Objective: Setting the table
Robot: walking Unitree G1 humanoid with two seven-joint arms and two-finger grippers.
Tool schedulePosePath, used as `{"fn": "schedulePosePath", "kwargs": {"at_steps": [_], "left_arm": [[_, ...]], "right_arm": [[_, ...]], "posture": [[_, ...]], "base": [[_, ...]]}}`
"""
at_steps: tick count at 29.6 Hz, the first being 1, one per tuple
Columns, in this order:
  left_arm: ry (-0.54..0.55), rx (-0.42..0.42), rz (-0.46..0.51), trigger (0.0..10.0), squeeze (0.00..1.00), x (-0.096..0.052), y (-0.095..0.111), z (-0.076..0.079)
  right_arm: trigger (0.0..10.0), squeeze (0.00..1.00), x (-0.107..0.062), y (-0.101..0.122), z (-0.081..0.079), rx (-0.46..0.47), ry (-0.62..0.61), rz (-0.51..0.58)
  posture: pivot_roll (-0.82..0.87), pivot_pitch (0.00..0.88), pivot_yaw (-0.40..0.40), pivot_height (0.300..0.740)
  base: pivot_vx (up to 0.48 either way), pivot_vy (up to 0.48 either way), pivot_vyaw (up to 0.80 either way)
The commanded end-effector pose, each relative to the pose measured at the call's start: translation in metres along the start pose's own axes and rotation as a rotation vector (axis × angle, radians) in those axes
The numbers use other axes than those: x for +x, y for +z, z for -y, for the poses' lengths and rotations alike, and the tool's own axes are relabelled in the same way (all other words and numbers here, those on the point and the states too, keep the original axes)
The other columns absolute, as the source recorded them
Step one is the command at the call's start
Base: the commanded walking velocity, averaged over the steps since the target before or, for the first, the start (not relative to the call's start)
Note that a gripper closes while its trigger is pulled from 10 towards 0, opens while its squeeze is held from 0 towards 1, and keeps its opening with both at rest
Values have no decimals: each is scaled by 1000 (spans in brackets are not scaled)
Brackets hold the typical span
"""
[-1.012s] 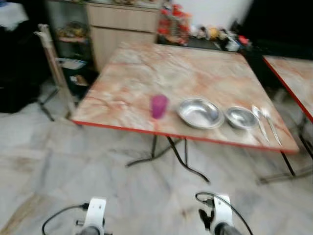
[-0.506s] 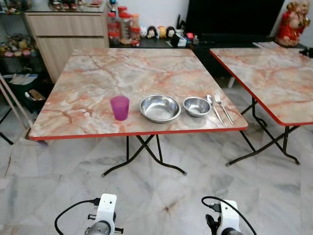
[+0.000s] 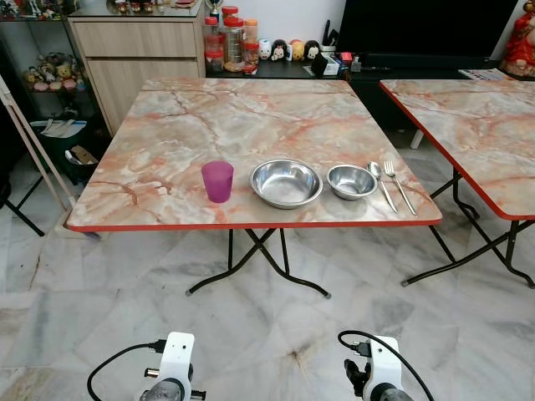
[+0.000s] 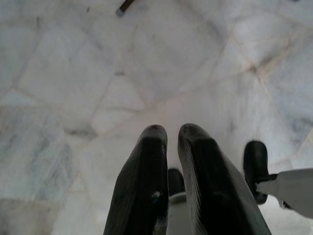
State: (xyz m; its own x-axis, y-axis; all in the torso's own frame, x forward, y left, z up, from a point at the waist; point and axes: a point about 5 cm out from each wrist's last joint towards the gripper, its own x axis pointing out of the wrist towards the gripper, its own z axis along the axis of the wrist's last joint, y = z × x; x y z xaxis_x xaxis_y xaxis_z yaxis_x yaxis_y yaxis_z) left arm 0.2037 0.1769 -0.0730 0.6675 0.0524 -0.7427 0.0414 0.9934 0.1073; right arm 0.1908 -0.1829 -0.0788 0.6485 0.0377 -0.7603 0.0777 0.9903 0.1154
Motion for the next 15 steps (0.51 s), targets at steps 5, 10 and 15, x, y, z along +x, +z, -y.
{"fn": "schedulePosePath", "kwargs": {"at_steps": [5, 10, 15], "left_arm": [[18, 0, -47, 10000, 0, -3, -12, -3], [20, 2, -49, 10000, 0, -3, -13, -3], [26, -12, 4, 10000, 0, -1, -4, -5]], "right_arm": [[10000, 0, 0, 1, 2, 1, -7, 9], [10000, 0, -1, 1, 3, -4, -9, 8], [10000, 0, -1, 0, 3, 0, -11, 16]], "posture": [[52, 0, -62, 740], [44, 0, -51, 740], [44, 0, -48, 740]], "base": [[0, 0, 0], [0, 0, 0], [0, 0, 0]]}}
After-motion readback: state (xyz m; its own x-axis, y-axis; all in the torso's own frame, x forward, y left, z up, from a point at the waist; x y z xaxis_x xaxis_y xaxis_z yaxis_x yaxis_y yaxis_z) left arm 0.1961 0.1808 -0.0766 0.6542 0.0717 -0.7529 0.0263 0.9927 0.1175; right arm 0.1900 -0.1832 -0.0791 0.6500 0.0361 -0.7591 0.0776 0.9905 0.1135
